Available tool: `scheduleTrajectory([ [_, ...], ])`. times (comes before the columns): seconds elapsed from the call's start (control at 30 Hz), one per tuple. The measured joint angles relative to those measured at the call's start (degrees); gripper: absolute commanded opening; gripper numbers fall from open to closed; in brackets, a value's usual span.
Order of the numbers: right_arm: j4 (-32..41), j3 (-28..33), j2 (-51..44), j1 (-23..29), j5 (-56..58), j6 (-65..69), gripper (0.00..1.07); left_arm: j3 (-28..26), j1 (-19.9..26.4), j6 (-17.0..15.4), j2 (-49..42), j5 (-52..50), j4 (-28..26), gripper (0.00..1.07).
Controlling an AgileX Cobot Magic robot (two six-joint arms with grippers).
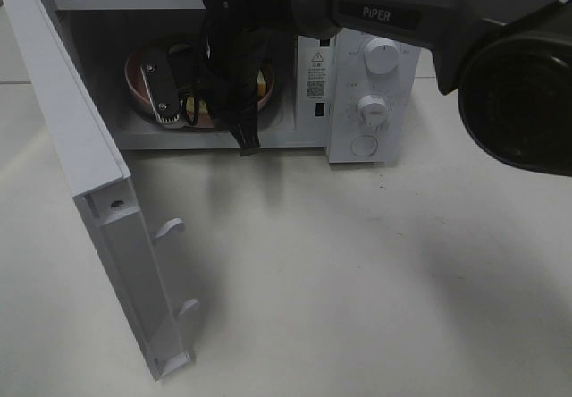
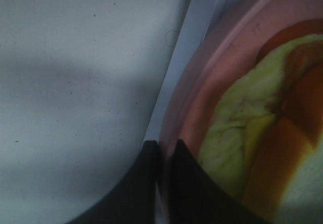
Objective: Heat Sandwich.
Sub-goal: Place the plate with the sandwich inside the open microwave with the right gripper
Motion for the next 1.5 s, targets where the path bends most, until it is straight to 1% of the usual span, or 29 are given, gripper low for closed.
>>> scheduleTrajectory([
  [0.23,0.0,0.0,0.0,-0.8,-0.1,0.4,0.07,0.0,0.0,0.0,0.0,0.0,0.1,1.01],
  [0.3,0.0,0.0,0.0,-0.9,-0.1,0.5,0.1,0.0,0.0,0.0,0.0,0.0,0.1,1.01],
  [0.37,0.0,-0.1,0.0,-0.9,-0.4,0.5,0.18,0.0,0.0,0.0,0.0,0.0,0.2,1.01],
  [0.4,0.0,-0.1,0.0,-0.9,-0.4,0.5,0.18,0.0,0.0,0.0,0.0,0.0,0.2,1.01],
  [0.43,0.0,-0.1,0.0,-0.9,-0.7,0.5,0.23,0.0,0.0,0.0,0.0,0.0,0.2,1.01],
  [0.47,0.0,-0.1,0.0,-0.9,-1.1,0.5,0.34,0.0,0.0,0.0,0.0,0.0,0.2,1.01],
  [0.5,0.0,-0.2,0.0,-0.9,-1.3,0.6,0.41,0.0,0.0,0.0,0.0,0.0,0.2,1.01],
  [0.53,0.0,-0.2,0.0,-0.9,-1.3,0.6,0.41,0.0,0.0,0.0,0.0,0.0,0.2,1.01],
  [0.57,0.0,-0.2,0.0,-0.9,-1.5,0.9,0.47,0.0,0.0,0.0,0.0,0.0,0.2,1.01],
  [0.6,0.0,-0.2,0.0,-0.9,-2.0,1.9,0.54,0.0,0.0,0.0,0.0,0.0,0.2,1.01],
  [0.63,0.0,-0.2,0.0,-0.9,-2.3,2.9,0.66,0.0,0.0,0.0,0.0,0.0,0.2,1.01],
  [0.67,0.0,-0.2,0.0,-0.9,-2.7,3.7,0.73,0.0,0.0,0.0,0.0,0.0,0.2,1.01],
  [0.7,0.0,-0.2,0.0,-0.9,-2.7,3.7,0.73,0.0,0.0,0.0,0.0,0.0,0.2,1.01],
  [0.77,0.0,-0.2,0.0,-0.9,-3.3,7.0,0.85,0.0,0.0,0.0,0.0,0.0,0.2,1.01],
  [0.87,0.0,-0.2,0.0,-0.9,-3.6,8.5,0.86,0.0,0.0,0.0,0.0,0.0,0.2,1.01],
  [1.03,0.0,-0.2,0.0,-0.9,-4.2,10.3,0.82,0.0,0.0,0.0,0.0,0.0,0.2,1.01],
  [1.17,0.0,-0.2,0.0,-0.9,-4.3,10.9,0.82,0.0,0.0,0.0,0.0,0.0,0.2,1.01],
  [1.3,0.0,1.0,-0.3,-0.9,-5.8,11.1,0.81,0.0,0.0,0.0,0.0,0.0,0.2,1.01],
  [1.4,-0.2,4.6,-1.7,-0.9,-9.2,11.1,0.8,0.0,0.0,0.0,0.0,0.0,0.2,1.01],
  [1.43,-0.4,6.6,-2.6,-0.9,-10.5,11.1,0.8,0.0,0.0,0.0,0.0,0.0,0.2,1.01],
  [1.5,-0.6,7.6,-2.9,-0.9,-11.0,11.1,0.79,0.0,0.0,0.0,0.0,0.0,0.2,1.01],
])
